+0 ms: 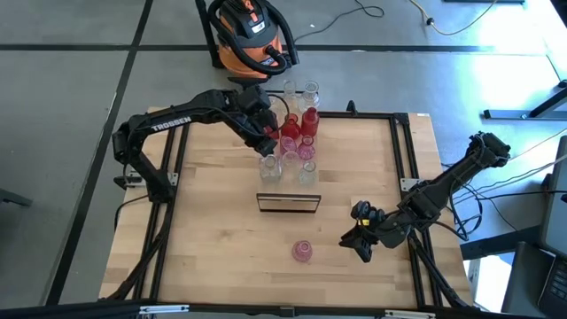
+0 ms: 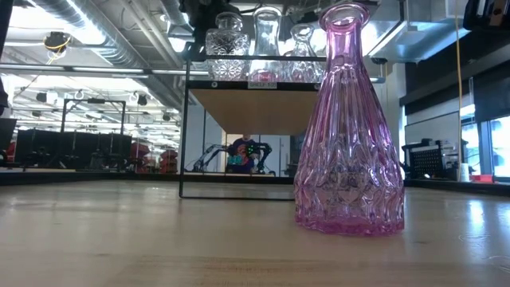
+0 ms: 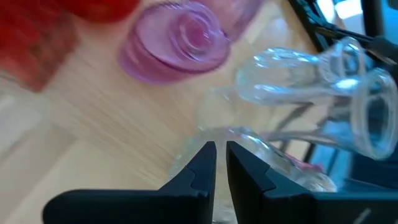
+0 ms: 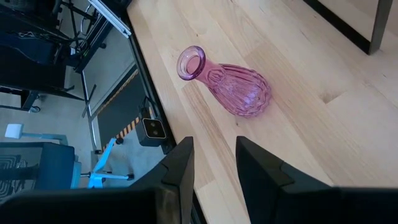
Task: Sort vases onto shelf
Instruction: Put the transparent vase on the shelf aligned with the other transparent vases, then put the purple vase on the shelf aligned with the other purple vases
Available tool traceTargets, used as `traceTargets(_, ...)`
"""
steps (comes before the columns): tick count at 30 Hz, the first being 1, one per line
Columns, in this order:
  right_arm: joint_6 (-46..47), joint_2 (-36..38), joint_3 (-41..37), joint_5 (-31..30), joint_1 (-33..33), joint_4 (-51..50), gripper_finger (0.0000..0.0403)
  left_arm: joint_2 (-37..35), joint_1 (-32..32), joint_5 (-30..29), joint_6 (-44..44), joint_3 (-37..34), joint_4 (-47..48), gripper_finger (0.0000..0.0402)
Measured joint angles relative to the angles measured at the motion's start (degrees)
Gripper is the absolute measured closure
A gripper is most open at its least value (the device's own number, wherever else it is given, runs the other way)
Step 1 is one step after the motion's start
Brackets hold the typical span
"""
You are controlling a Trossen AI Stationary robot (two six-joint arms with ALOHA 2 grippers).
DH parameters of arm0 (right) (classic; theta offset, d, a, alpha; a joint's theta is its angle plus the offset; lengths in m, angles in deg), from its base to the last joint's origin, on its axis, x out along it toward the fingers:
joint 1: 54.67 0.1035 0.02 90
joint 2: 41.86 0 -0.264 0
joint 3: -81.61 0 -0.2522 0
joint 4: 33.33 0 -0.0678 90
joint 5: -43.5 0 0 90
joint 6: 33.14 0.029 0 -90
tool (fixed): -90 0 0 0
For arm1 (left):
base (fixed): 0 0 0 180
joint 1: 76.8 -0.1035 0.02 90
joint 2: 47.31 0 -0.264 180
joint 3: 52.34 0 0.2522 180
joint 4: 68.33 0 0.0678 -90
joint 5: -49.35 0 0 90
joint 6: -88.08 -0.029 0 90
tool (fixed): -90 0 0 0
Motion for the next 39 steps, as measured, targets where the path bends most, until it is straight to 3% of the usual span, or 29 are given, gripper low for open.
traceTargets(8,0.0,0.0,0.0,0.0,0.0,0.0,0.0299,-2.7,0.0,-13.5,-1.5,0.0,0.2,0.037)
traceTargets(15,-0.6,0.0,0.0,-2.8,0.0,1.5,0.0299,-10.9,3.6,-22.8,-0.1,0.1,8.8,0.037)
traceTargets(19,-4.9,0.0,0.0,-5.3,0.0,3.5,0.0299,-15.6,12.6,-24.1,4.5,-0.9,11.4,0.037)
traceTargets(22,-8.7,-0.4,0.0,-6.8,0.0,5.0,0.0299,-19.0,23.4,-25.8,10.6,-4.4,10.0,0.037)
traceTargets(26,-12.4,-3.5,0.0,-7.2,0.0,4.2,0.0299,-21.0,39.0,-32.4,22.5,-11.5,5.2,0.0371)
traceTargets(32,-10.5,-14.4,0.0,-3.0,0.0,5.2,0.0334,-20.8,55.4,-42.4,34.5,-23.5,-9.7,0.0371)
traceTargets(36,-5.5,-21.6,0.0,-2.3,0.0,8.5,0.0389,-20.7,61.4,-48.3,39.9,-33.4,-22.9,0.0371)
traceTargets(39,-1.6,-26.0,0.0,-1.0,-0.6,10.1,0.0395,-20.7,63.8,-51.5,44.1,-40.9,-32.0,0.0371)
